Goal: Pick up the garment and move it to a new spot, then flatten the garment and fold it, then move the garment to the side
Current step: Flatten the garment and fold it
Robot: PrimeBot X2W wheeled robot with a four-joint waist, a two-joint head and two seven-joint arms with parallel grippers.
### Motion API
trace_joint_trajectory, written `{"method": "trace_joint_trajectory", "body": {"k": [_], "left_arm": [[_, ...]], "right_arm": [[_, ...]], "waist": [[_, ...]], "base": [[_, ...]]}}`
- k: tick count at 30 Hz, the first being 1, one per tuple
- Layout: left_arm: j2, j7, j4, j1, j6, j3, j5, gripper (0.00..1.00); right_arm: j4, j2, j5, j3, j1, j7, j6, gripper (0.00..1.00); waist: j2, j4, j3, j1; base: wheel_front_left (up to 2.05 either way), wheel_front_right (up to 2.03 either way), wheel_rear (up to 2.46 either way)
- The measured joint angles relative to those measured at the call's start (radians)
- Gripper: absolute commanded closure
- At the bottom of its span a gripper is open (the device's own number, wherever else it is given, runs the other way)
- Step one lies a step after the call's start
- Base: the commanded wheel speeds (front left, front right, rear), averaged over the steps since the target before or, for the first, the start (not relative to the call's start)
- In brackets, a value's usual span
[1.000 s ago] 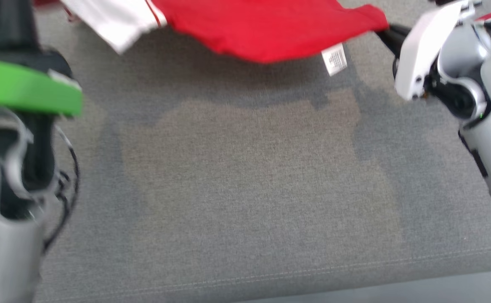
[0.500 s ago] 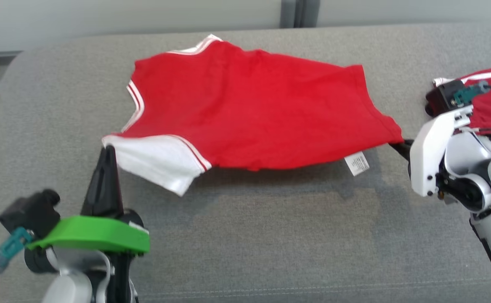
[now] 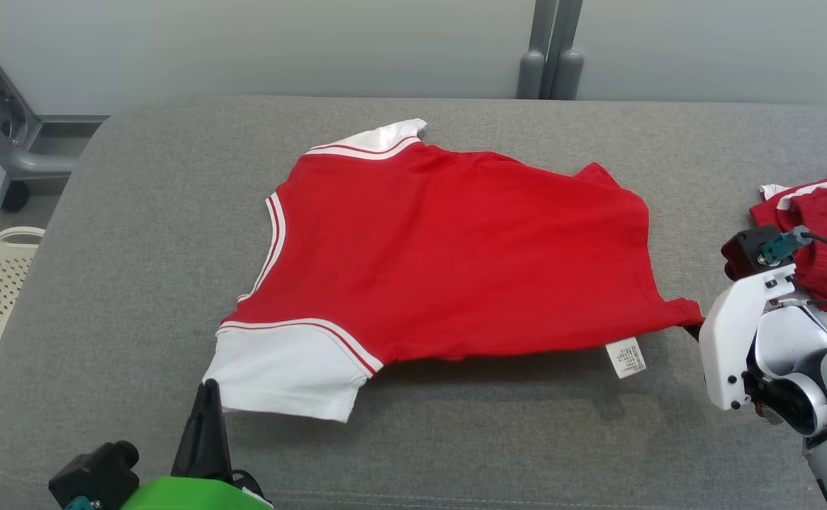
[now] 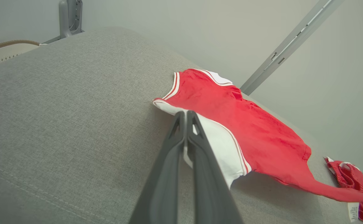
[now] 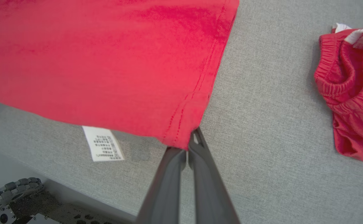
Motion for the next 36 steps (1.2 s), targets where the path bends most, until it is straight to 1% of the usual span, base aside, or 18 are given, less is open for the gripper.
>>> {"method": "trace_joint_trajectory", "body": {"k": [8,13,16,18,21,26,30,36], "left_arm": [[-0.004,0.025,-0.001,0.087,0.006,-0.043,-0.007,1.0],[0.026,0.049,-0.012,0.129,0.016,-0.062,0.004,1.0],[0.056,0.065,-0.016,0.131,0.018,-0.067,0.025,1.0],[0.068,0.086,-0.018,0.12,0.017,-0.076,0.029,1.0],[0.088,0.116,-0.01,0.042,-0.005,-0.099,0.059,1.0],[0.087,0.175,0.077,-0.155,-0.033,-0.139,0.103,1.0],[0.049,0.203,0.195,-0.312,-0.056,-0.159,0.119,1.0],[-0.001,0.177,0.379,-0.486,-0.091,-0.144,0.116,1.0]], "right_arm": [[0.032,-0.018,-0.072,0.008,0.066,-0.004,0.0,1.0],[0.03,-0.016,-0.08,-0.005,0.129,0.024,0.0,1.0],[0.004,-0.019,-0.068,-0.011,0.173,0.055,0.0,1.0],[-0.024,-0.013,-0.058,-0.026,0.19,0.053,0.0,1.0],[-0.052,0.002,-0.044,-0.044,0.19,0.041,0.0,1.0],[-0.057,0.046,-0.037,-0.06,0.155,0.019,0.0,1.0],[-0.033,0.076,-0.043,-0.062,0.088,0.0,0.0,1.0],[0.05,0.113,-0.062,-0.054,-0.023,-0.02,0.0,1.0]], "waist": [[0.0,0.024,-0.022,0.0],[0.0,0.035,-0.037,0.0],[0.0,0.04,-0.046,0.0],[0.0,0.042,-0.049,0.0],[0.0,0.042,-0.047,0.0],[0.0,0.04,-0.032,0.0],[0.0,0.032,-0.009,0.0],[0.0,0.005,0.033,0.0]], "base": [[0.0,0.0,0.0],[0.0,0.0,0.0],[0.0,0.0,0.0],[0.0,0.0,0.0],[0.0,0.0,0.0],[0.0,0.0,0.0],[0.0,0.0,0.0],[0.0,0.0,0.0]]}}
